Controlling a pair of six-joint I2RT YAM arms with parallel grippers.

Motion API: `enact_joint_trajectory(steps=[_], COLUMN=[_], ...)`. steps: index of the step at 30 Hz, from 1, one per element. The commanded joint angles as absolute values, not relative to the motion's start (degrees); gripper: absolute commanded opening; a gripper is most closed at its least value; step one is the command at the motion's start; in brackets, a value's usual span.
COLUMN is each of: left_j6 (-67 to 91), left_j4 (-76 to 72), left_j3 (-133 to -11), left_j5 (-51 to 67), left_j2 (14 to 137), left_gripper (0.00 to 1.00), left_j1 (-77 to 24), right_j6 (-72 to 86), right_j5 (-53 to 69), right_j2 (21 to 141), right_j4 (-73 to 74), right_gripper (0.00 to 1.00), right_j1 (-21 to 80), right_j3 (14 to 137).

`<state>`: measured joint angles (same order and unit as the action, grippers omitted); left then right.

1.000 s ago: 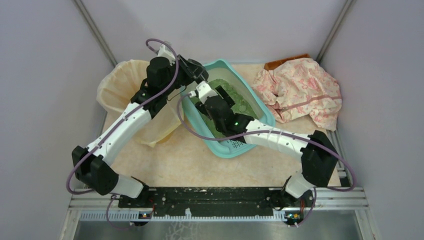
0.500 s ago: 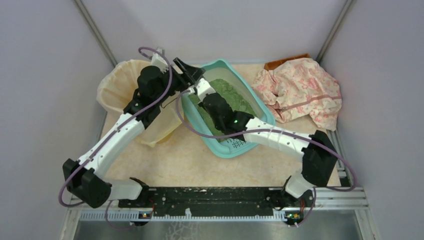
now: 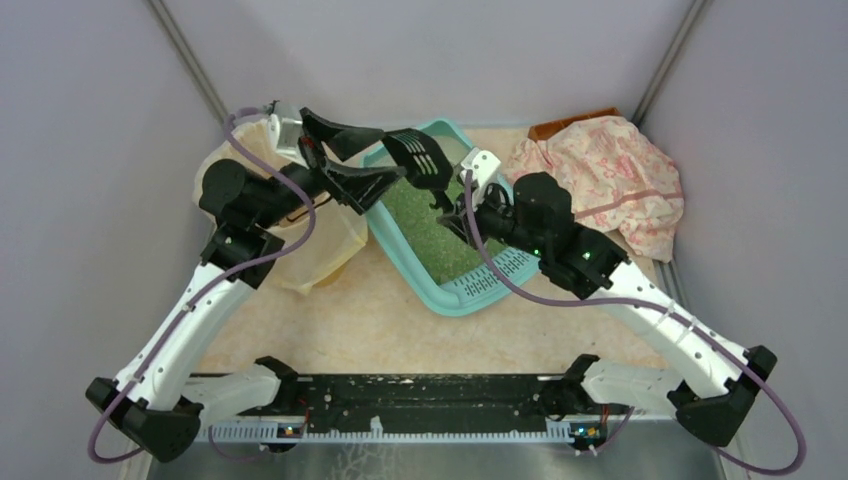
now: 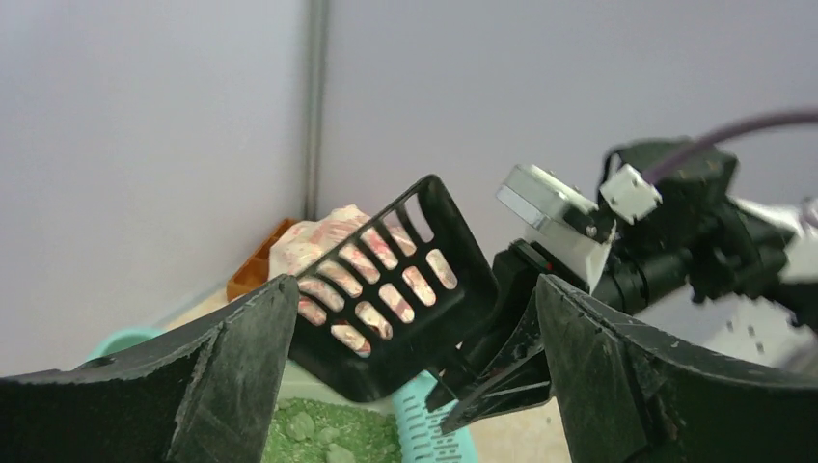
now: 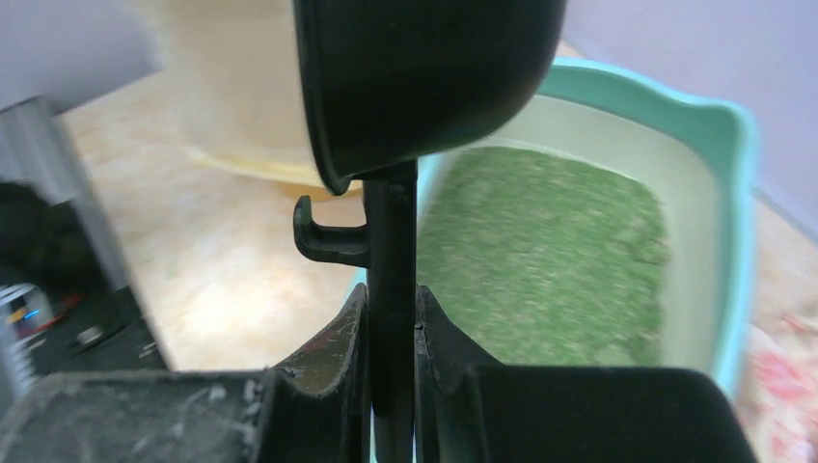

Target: Clean the litter box

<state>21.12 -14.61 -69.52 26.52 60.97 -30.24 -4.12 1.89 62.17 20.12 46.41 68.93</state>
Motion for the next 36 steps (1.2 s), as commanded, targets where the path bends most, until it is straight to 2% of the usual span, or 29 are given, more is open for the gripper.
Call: enact_joint_trajectory(steps=[1,8,13,16,20,22,24,31,36], left_j6=[13.84,8.69,6.35,0.74,-0.81,2.27,5.09,6.15,11.43], left_j4=[-18.94,-18.38,-15.07,-6.78,-5.92,-8.97,-13.23,-15.99,-18.36], left_j3=[-71.08,-74.61,-75.37,-77.50,-77.26,-77.11,-76.59,-79.37,-83.09], left_j5=[47.26,62.35,65.29,60.62,55.49,52.45,51.06,50.46,57.67], left_j2=[63.87,67.44,68.88,68.52,65.41,64.61,64.44,68.74,73.88], left_gripper=[0.96,0.89,0.83,0.82,0.84,0.91,0.94,0.95,0.93], left_j1=[-30.19,-30.23,-30.18,-30.23,-30.23,-30.16,-30.17,-30.18,-30.31], right_j6=[-1.62,-1.59,-0.94,-0.76,-0.83,-0.61,-0.45,2.55,2.62], right_j5=[23.41,38.08,45.23,45.43,44.67,44.33,43.61,43.00,42.10], right_j2=[60.24,53.95,49.51,47.17,45.79,45.32,44.45,41.64,40.02], right_j4=[25.28,26.88,27.14,28.26,30.24,30.19,29.43,30.05,31.30], right_gripper=[0.00,0.00,0.00,0.00,0.00,0.00,0.00,0.00,0.00], right_j1=[46.42,46.45,46.44,46.51,46.53,46.53,46.50,46.47,46.50], right_j3=[68.86,65.01,63.50,63.59,63.59,62.60,60.99,58.29,58.62])
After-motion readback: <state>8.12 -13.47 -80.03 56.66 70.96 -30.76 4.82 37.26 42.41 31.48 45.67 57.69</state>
